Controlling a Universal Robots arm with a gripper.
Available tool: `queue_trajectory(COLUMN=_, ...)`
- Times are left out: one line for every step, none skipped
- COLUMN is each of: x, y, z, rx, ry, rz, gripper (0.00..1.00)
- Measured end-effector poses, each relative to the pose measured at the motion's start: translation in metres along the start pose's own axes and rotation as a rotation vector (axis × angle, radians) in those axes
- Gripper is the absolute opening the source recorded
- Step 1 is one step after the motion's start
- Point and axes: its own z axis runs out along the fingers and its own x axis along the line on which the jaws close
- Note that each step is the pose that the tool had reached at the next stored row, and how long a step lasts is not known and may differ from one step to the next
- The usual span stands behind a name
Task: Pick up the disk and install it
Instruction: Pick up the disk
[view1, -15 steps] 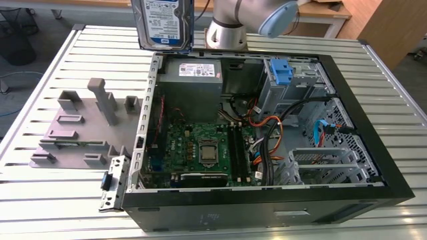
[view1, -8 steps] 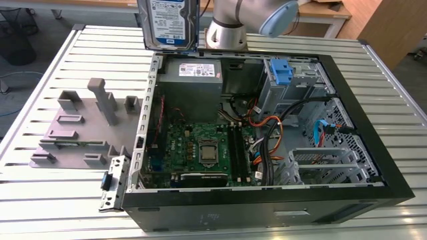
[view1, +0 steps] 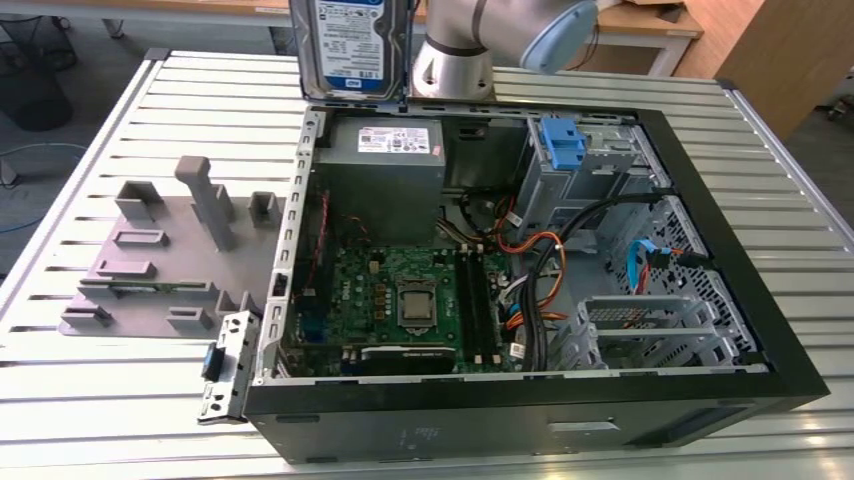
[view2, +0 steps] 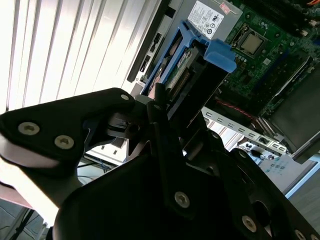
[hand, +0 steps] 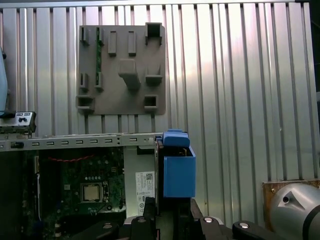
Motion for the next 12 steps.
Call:
queue_trajectory(x=-0.0001, y=-0.0013, z=0.0, rx=0.0, ry=0.0, rz=0.0, gripper=0.35)
queue_trajectory(x=-0.0002, y=-0.0026, z=-0.0001, rx=0.0, ry=0.0, rz=0.0, gripper=0.35)
queue_trajectory(x=-0.0003, y=-0.0041, z=-0.0001, rx=0.0, ry=0.0, rz=0.0, gripper=0.35)
queue_trajectory(x=-0.0004, y=-0.0056, z=-0.0002, rx=0.0, ry=0.0, rz=0.0, gripper=0.35)
queue_trajectory(x=-0.0005, y=-0.0072, z=-0.0002, rx=0.0, ry=0.0, rz=0.0, gripper=0.35)
queue_trajectory(x=-0.0006, y=-0.0088, z=-0.0002, rx=0.0, ry=0.0, rz=0.0, gripper=0.35)
queue_trajectory(x=-0.0007, y=-0.0103, z=-0.0003, rx=0.0, ry=0.0001, rz=0.0, gripper=0.35)
queue_trajectory(x=-0.0007, y=-0.0118, z=-0.0004, rx=0.0, ry=0.0, rz=0.0, gripper=0.35)
queue_trajectory(x=-0.0008, y=-0.0132, z=-0.0004, rx=0.0, ry=0.0, rz=0.0, gripper=0.35)
queue_trajectory(x=-0.0009, y=-0.0149, z=-0.0004, rx=0.0, ry=0.0, rz=0.0, gripper=0.35)
queue_trajectory(x=-0.0011, y=-0.0165, z=-0.0005, rx=0.0, ry=0.0, rz=0.0, gripper=0.35)
queue_trajectory(x=-0.0012, y=-0.0181, z=-0.0005, rx=0.0, ry=0.0, rz=0.0, gripper=0.35)
